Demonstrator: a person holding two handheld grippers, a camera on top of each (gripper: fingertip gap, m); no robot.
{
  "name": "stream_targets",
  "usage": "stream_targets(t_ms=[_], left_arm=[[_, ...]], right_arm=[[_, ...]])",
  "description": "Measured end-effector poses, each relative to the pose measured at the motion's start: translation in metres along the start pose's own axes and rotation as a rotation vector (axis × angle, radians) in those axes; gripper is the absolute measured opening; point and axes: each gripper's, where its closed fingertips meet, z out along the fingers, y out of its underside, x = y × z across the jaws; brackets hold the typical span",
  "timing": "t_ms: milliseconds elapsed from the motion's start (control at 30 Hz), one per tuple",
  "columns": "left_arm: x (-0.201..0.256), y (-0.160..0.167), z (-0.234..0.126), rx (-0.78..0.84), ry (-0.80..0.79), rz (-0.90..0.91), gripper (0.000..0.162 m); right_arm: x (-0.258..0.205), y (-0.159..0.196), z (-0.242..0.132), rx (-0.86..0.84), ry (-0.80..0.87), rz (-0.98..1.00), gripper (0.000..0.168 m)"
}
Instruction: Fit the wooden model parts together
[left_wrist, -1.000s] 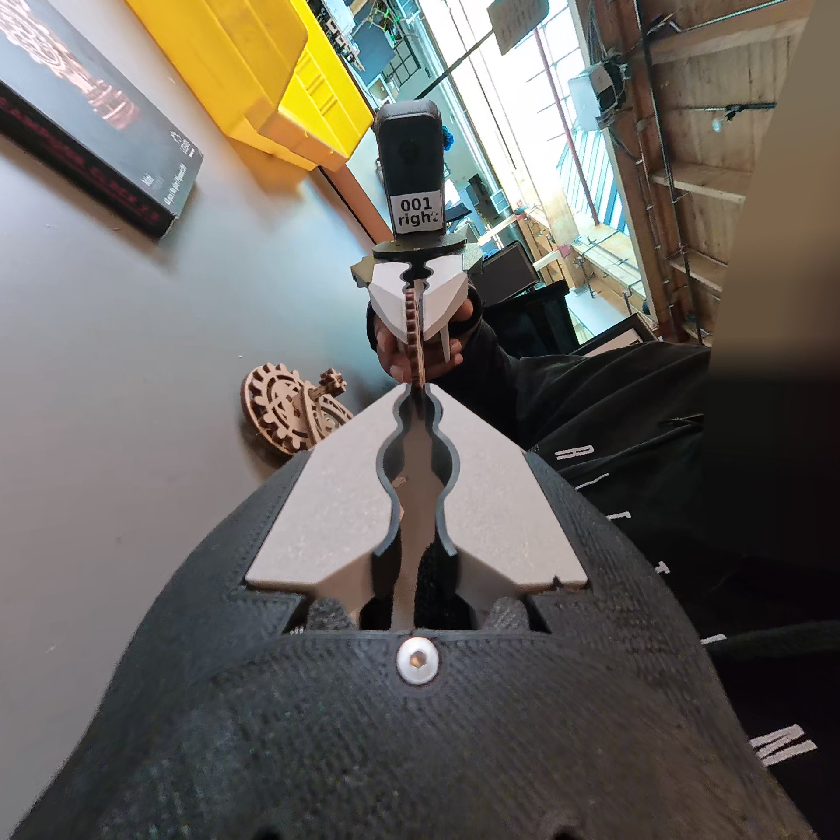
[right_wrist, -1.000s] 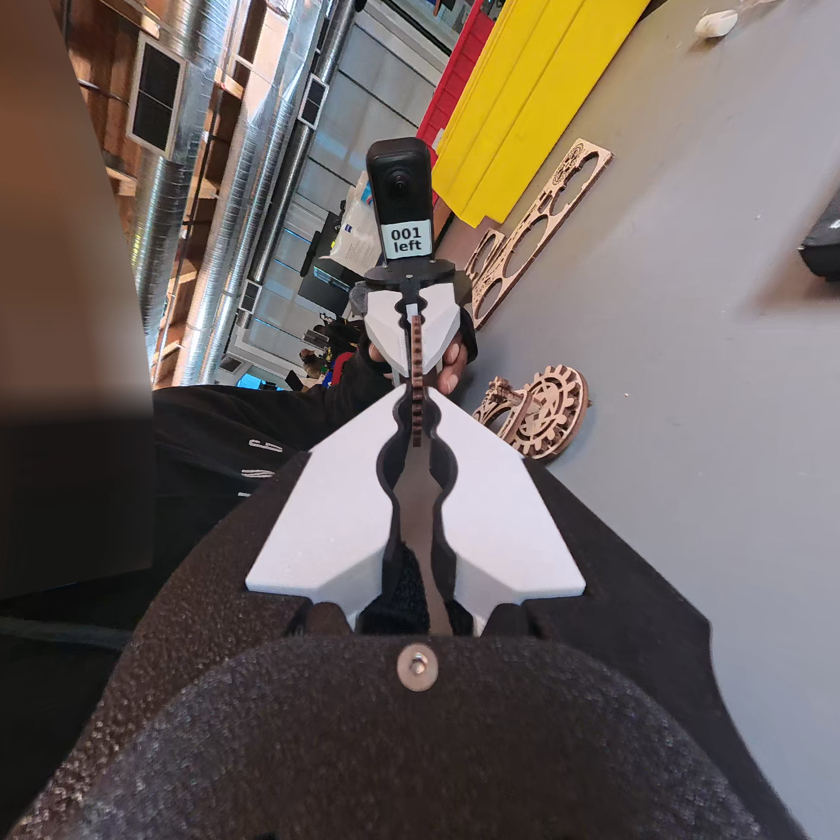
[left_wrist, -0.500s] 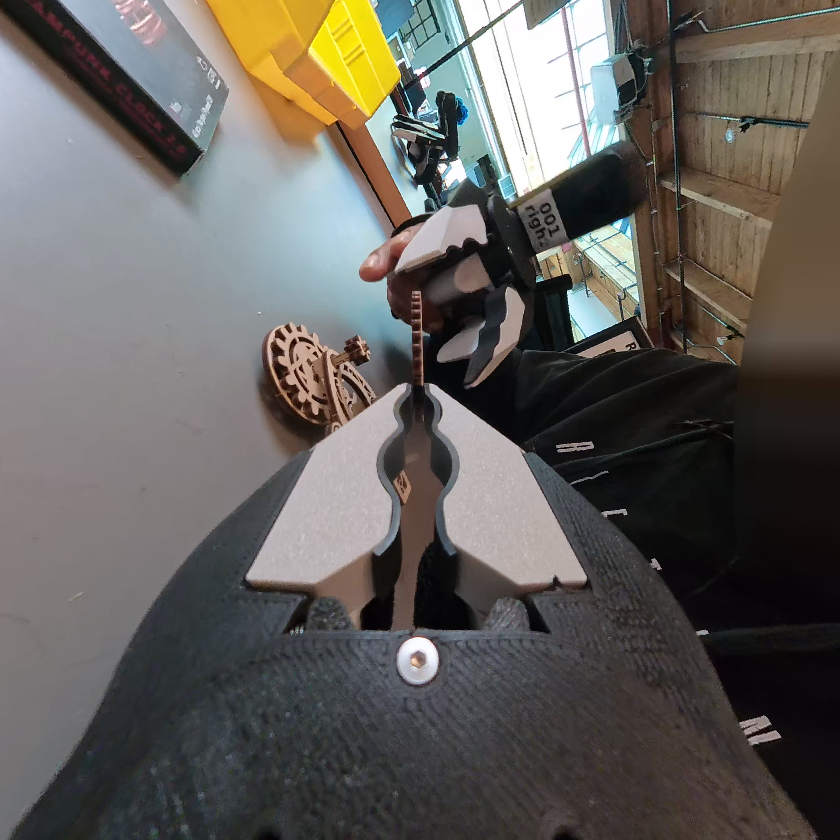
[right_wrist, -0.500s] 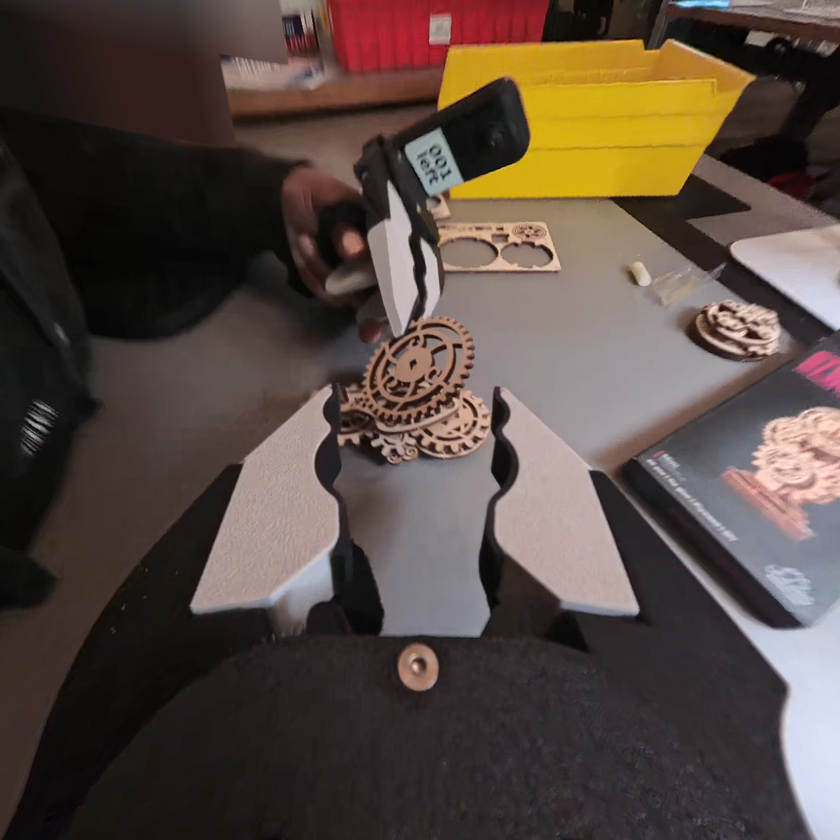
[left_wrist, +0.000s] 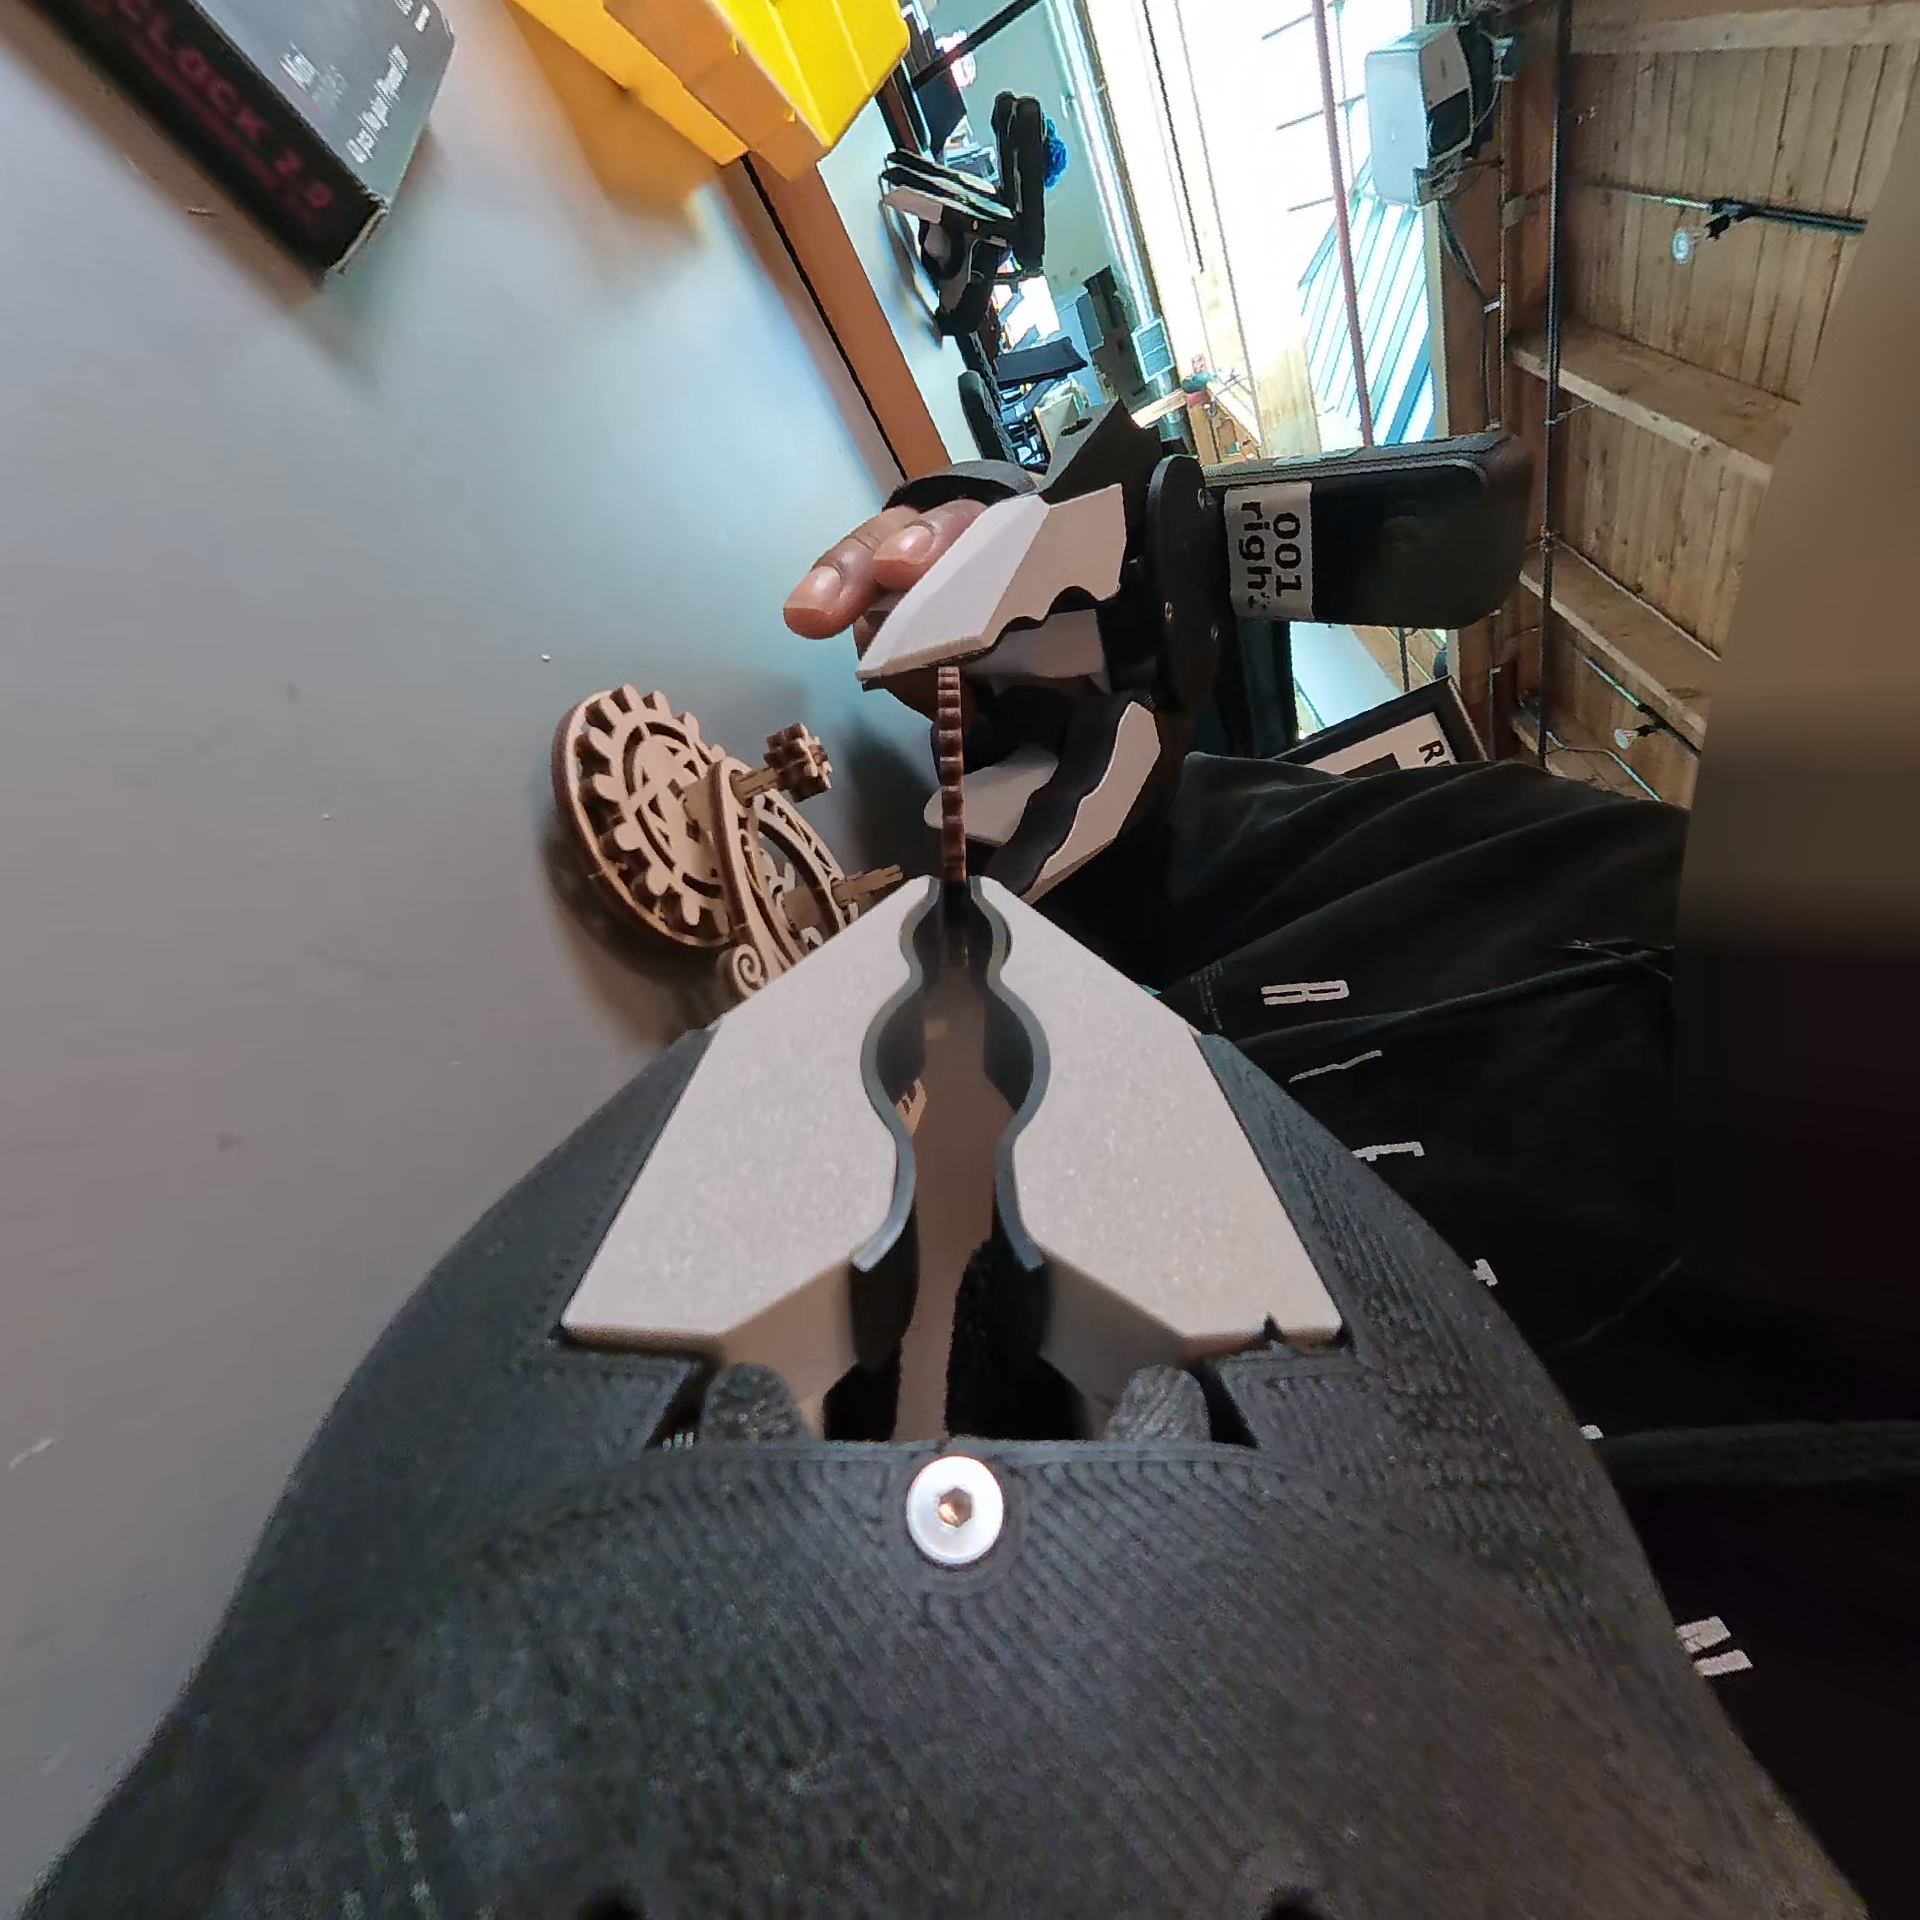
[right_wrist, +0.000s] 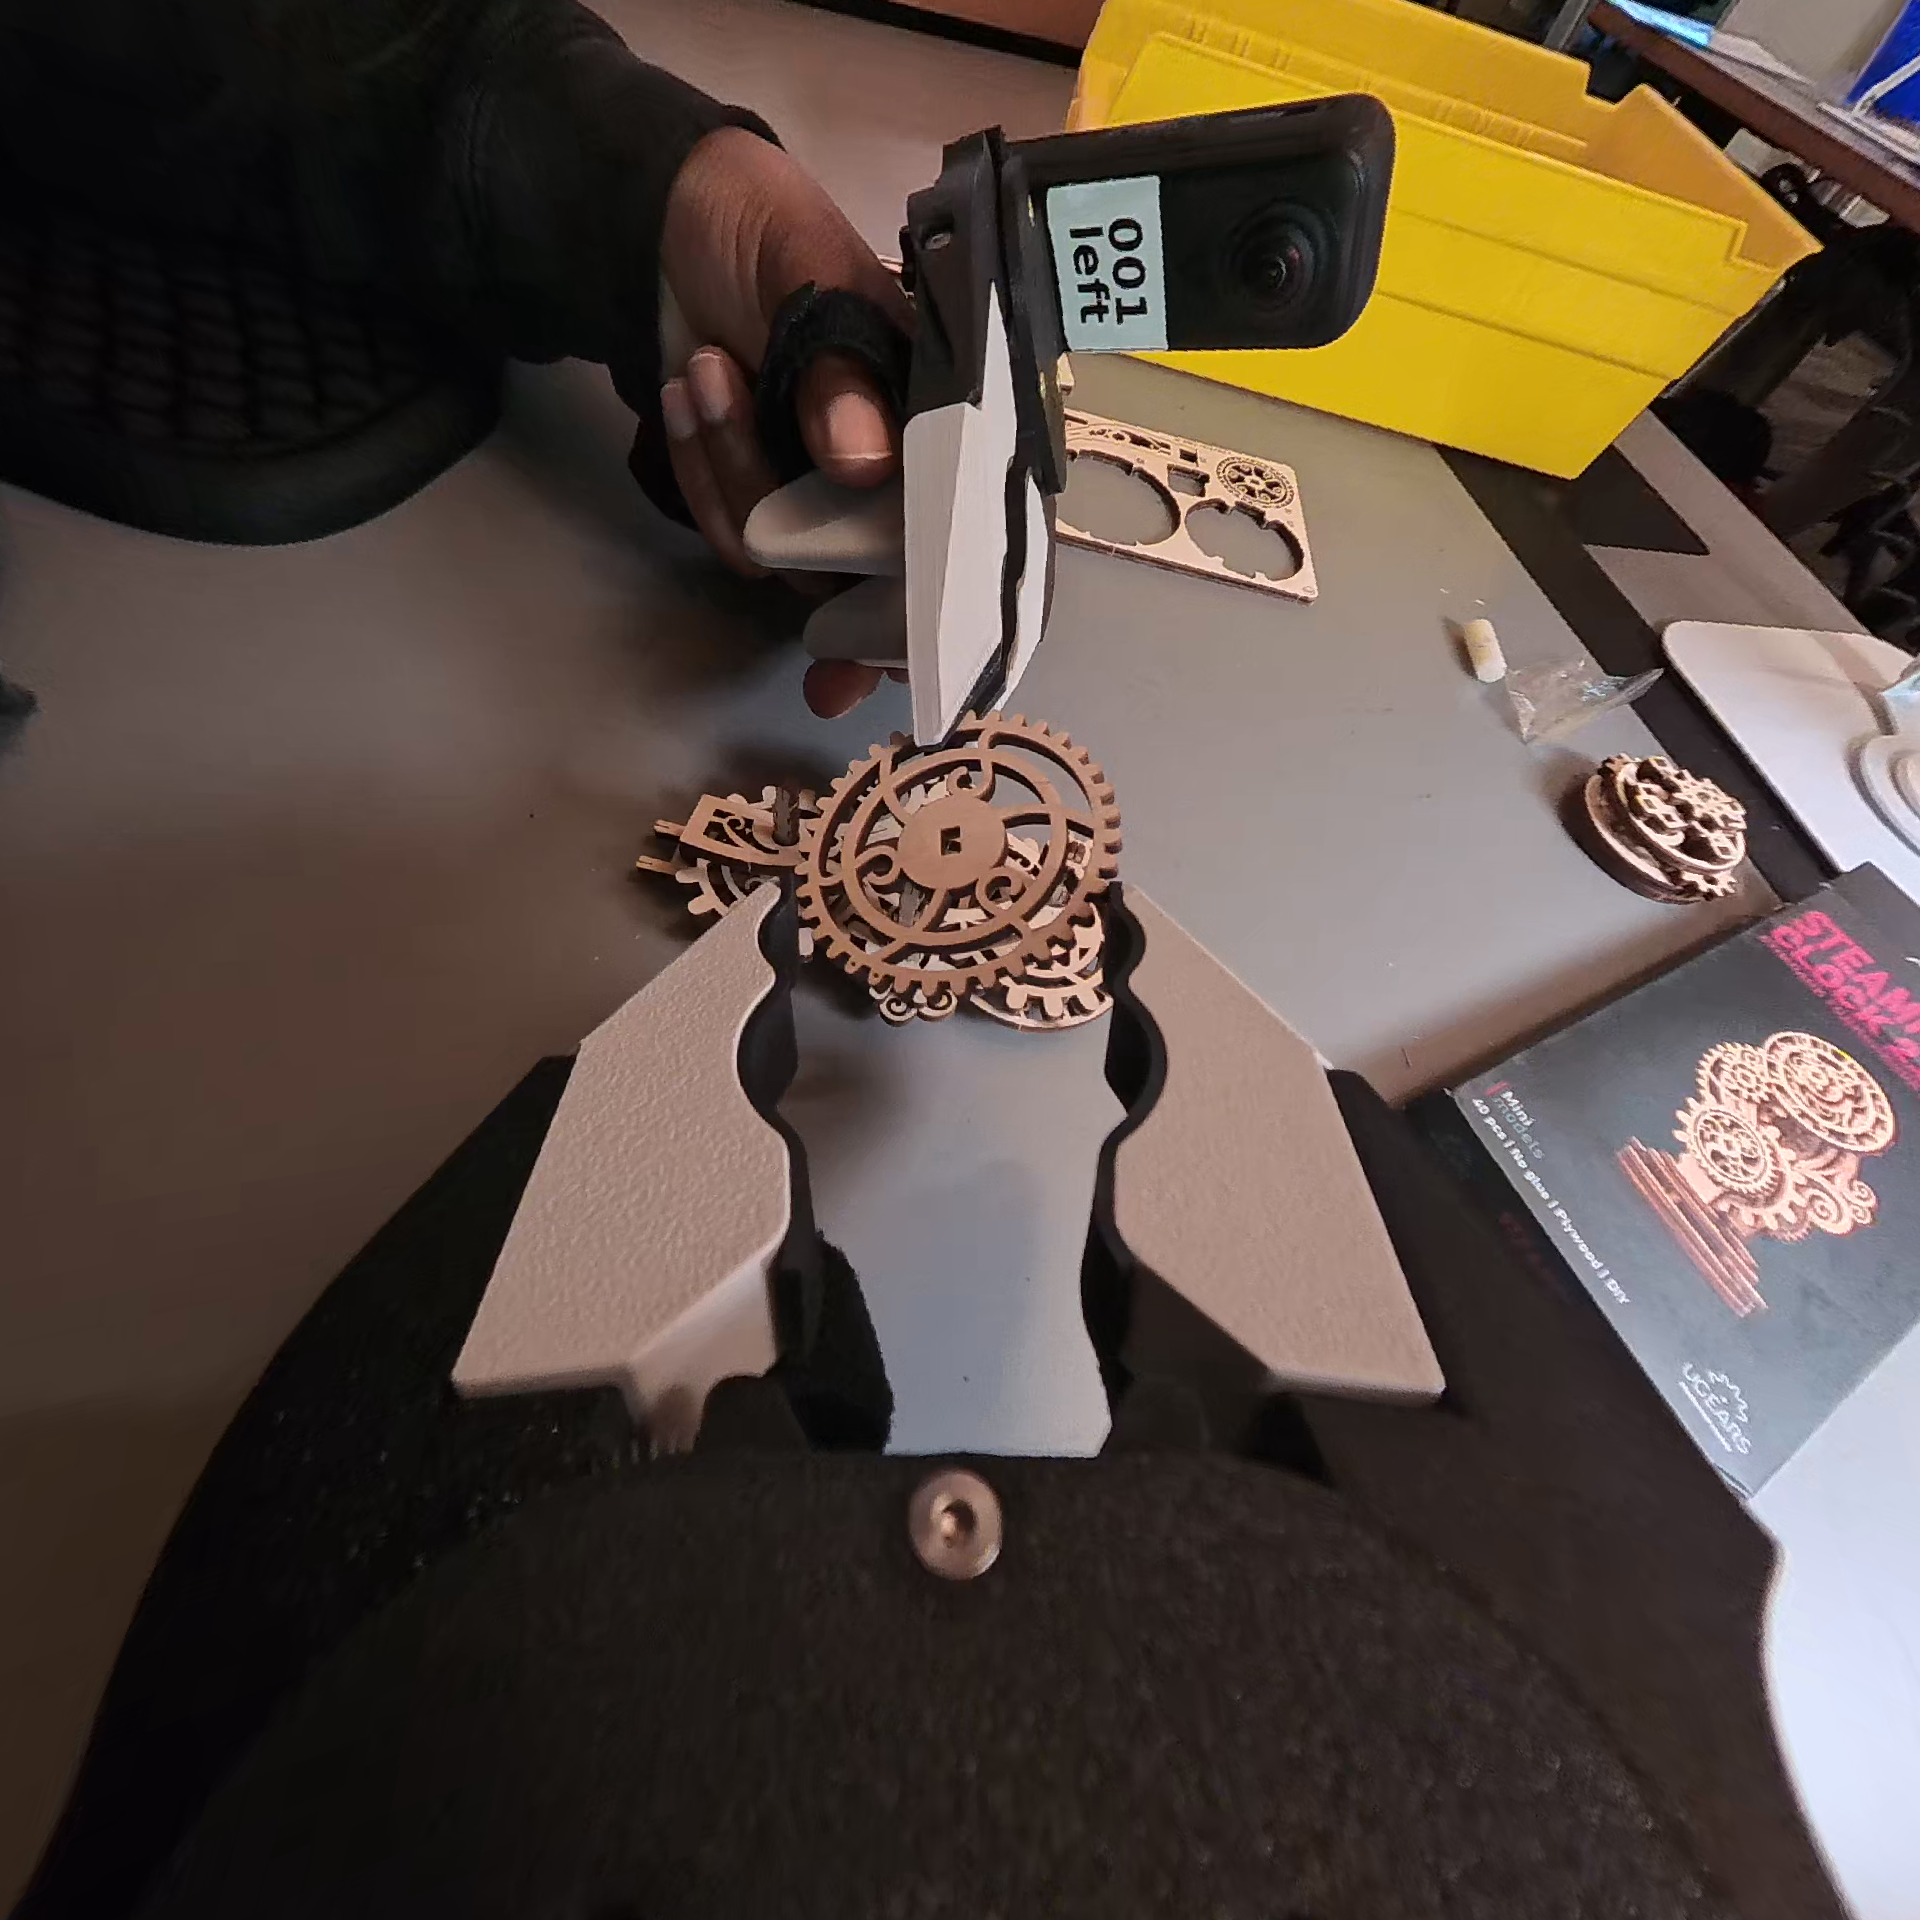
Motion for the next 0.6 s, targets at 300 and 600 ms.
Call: stream_targets(t_ms=[300,600], left_arm=[[0.0,-0.002,0.0,0.017,0.004,-0.005,0.001],[0.007,-0.009,-0.004,0.07,0.055,-0.019,0.003]], right_arm=[[0.002,0.0,0.0,0.016,-0.009,0.04,0.056],[0.02,-0.001,-0.009,0.059,0.027,0.19,0.037]])
